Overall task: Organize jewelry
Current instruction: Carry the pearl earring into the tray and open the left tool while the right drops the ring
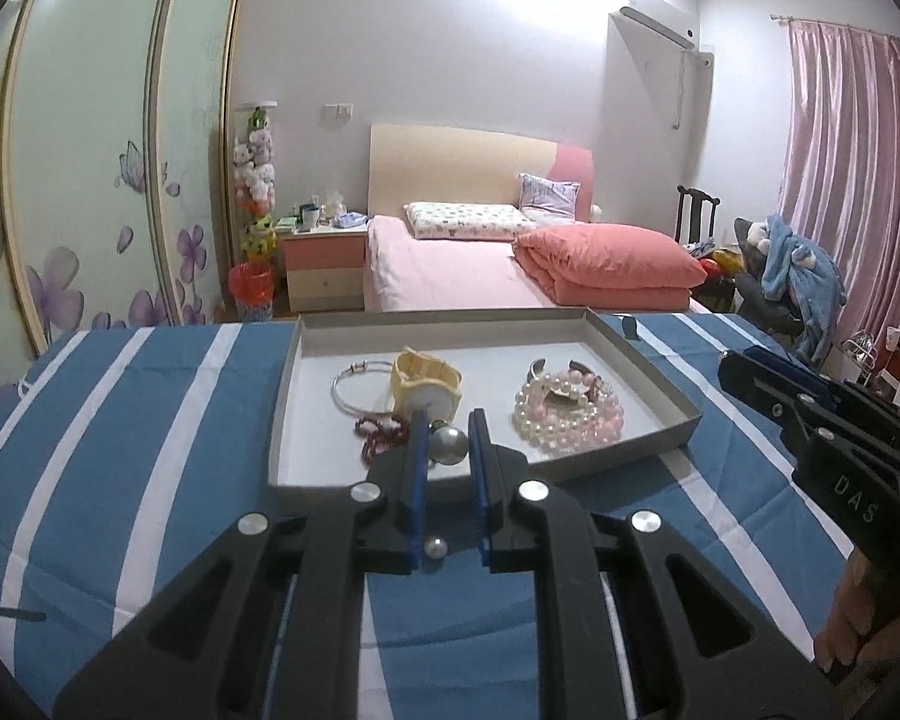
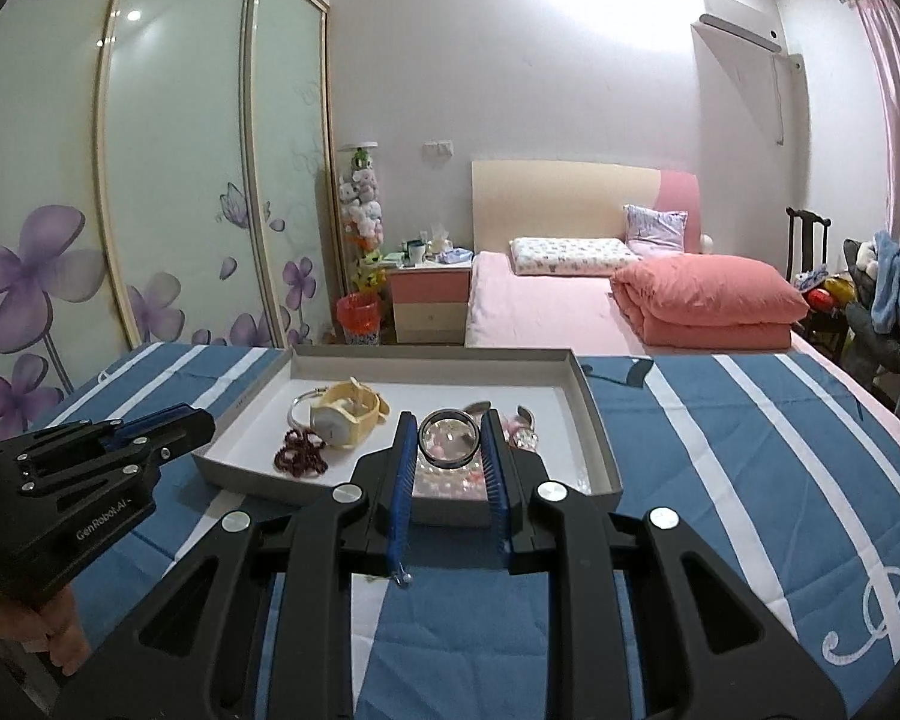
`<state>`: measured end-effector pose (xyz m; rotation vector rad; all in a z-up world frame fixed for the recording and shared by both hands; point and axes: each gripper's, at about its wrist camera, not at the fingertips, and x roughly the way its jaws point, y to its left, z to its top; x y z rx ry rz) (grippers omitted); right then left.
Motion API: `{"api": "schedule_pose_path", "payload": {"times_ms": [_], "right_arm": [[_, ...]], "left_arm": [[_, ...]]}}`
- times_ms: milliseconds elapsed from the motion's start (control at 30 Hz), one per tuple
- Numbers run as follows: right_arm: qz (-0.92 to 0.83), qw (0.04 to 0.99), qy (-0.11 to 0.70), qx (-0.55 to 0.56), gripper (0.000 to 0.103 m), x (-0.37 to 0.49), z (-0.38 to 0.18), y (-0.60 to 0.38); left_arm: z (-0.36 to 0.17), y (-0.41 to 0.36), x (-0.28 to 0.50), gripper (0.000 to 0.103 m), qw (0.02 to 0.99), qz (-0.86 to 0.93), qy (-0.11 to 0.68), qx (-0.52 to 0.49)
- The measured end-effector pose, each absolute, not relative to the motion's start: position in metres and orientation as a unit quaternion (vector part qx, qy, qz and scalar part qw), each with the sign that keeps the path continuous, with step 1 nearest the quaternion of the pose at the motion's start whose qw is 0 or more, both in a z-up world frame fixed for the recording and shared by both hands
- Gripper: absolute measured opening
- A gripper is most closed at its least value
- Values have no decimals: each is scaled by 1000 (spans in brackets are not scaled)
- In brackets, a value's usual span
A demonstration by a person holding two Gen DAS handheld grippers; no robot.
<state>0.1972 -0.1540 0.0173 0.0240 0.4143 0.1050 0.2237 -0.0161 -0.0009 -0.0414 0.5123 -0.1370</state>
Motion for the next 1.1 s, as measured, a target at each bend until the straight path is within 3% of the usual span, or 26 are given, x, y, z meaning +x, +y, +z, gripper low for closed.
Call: {"api": "schedule_pose_path", "payload": {"times_ms": [1100], "right_arm": [[35,984,172,-7,23,266,15,-141]], "left_arm": [[2,-3,298,14,974,-38,222,-24]]}}
